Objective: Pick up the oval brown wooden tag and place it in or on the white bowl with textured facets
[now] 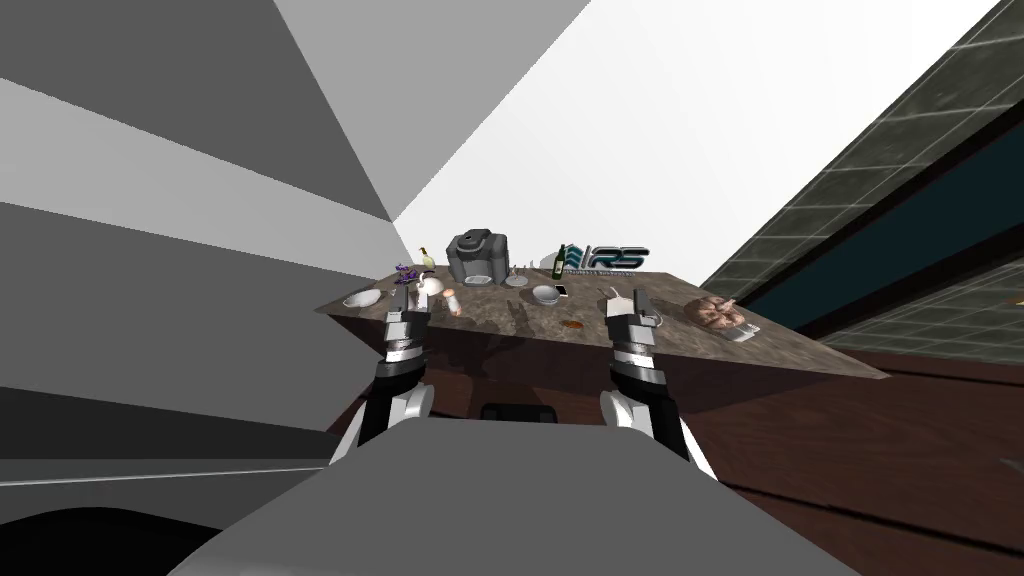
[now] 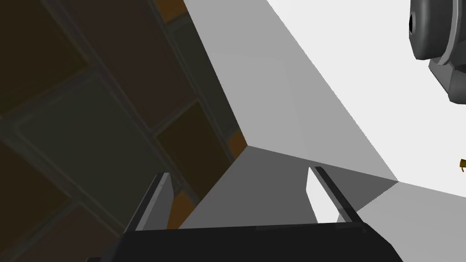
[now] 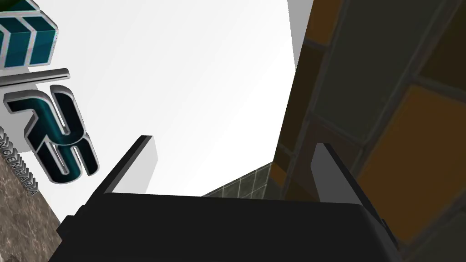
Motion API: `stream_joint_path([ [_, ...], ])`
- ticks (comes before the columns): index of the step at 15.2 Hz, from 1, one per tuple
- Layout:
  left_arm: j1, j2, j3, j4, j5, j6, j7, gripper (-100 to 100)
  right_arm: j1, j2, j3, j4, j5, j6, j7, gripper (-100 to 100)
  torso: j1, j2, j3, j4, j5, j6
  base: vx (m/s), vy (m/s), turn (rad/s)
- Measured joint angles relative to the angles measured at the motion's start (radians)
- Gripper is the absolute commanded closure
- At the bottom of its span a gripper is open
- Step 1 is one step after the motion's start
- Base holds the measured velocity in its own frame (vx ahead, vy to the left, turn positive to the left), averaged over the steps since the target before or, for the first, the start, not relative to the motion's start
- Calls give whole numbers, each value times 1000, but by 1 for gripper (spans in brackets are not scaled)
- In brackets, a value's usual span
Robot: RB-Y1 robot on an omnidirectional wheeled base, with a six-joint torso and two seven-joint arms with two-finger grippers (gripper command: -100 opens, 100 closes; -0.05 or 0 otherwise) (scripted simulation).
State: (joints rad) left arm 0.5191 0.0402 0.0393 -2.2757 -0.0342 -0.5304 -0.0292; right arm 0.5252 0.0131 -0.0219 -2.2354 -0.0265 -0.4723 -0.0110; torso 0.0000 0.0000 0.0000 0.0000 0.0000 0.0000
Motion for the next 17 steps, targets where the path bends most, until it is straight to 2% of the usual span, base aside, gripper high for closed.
stream_joint_path([
  [4, 0, 0, 0, 0, 0, 0, 0, 0, 36, -77, 8, 26, 13, -7, -2, -100, 1, 4, 2, 1, 0, 0, -57, 25, 76],
  [7, 0, 0, 0, 0, 0, 0, 0, 0, 66, -139, 13, 64, 29, -13, -2, -100, 3, 6, 3, 1, 1, 0, -75, 44, 98],
  [10, 0, 0, 0, 0, 0, 0, 0, 0, 108, -192, 36, 92, 59, -3, 8, -100, 4, 8, 4, 2, 1, 0, -92, 57, 148],
  [12, 0, 0, 0, 0, 0, 0, 0, 0, 153, -236, 38, 112, 68, -15, 3, -100, 3, 6, 4, 1, 1, 0, -64, 37, 115],
  [15, 0, 0, 0, 0, 0, 0, 0, 0, 187, -295, 47, 176, 91, -31, 4, -100, 2, 5, 3, 1, 0, 0, -54, 41, 117],
  [17, 0, 0, 0, 0, 0, 0, 0, 0, 225, -334, 54, 185, 107, -25, 5, -100, 3, 5, 3, 1, 1, 0, -47, 50, 141],
])
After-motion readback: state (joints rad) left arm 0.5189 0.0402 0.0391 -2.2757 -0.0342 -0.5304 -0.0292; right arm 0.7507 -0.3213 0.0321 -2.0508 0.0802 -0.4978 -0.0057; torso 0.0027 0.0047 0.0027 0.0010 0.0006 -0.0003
